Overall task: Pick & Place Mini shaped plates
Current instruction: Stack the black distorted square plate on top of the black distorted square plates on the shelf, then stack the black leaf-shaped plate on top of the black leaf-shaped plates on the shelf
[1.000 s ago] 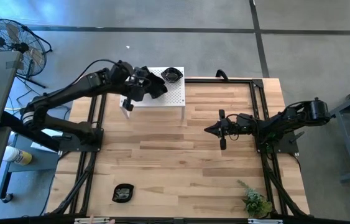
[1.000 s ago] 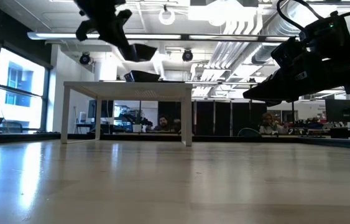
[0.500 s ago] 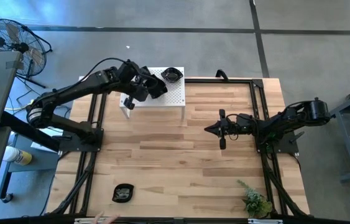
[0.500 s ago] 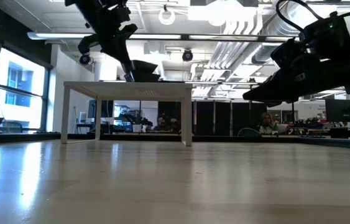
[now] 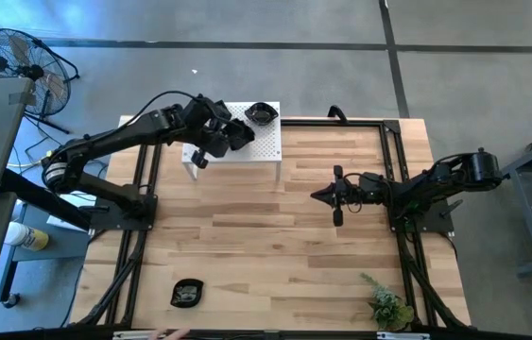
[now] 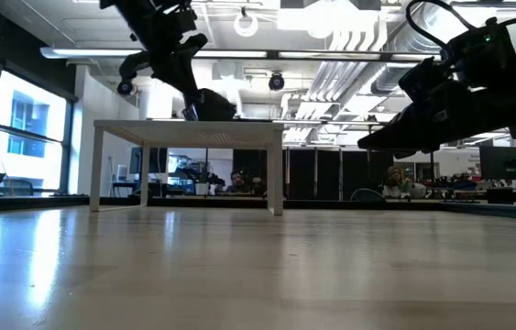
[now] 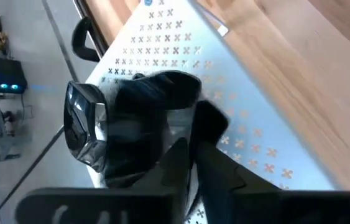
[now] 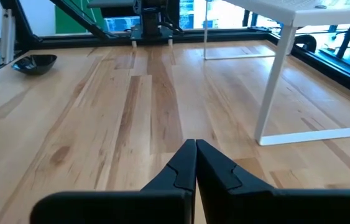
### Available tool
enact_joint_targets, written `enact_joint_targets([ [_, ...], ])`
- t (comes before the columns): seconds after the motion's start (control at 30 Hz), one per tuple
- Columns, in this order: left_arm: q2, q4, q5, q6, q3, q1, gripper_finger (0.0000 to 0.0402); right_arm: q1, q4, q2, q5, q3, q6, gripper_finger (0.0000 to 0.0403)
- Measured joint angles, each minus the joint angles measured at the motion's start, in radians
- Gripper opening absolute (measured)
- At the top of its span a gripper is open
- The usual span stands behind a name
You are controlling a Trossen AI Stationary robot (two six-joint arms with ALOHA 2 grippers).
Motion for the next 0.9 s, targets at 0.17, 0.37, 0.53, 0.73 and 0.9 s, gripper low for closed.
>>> enact_joint_targets([
  [0.17, 0.000, 0.032, -0.001, -0.071, 0.000, 0.001, 0.0079, 0.000, -0.004, 0.000, 0.007, 0.000, 0.000, 0.0006],
  [0.37, -0.003, 0.050, -0.002, -0.076, 0.000, 0.002, 0.0133, 0.000, -0.004, 0.000, 0.008, 0.000, 0.000, 0.0002],
  [0.53, -0.003, 0.053, 0.003, -0.125, 0.000, 0.002, 0.0136, 0.000, -0.004, 0.000, 0.008, 0.000, 0.000, 0.0006],
  [0.73, -0.003, 0.072, -0.033, -0.237, 0.000, 0.002, 0.0088, 0.000, -0.004, 0.000, 0.007, 0.000, 0.000, 0.0002],
  [0.9, -0.004, 0.044, -0.037, -0.409, 0.000, -0.018, 0.0019, 0.000, -0.004, 0.000, 0.010, 0.000, 0.000, 0.0004],
])
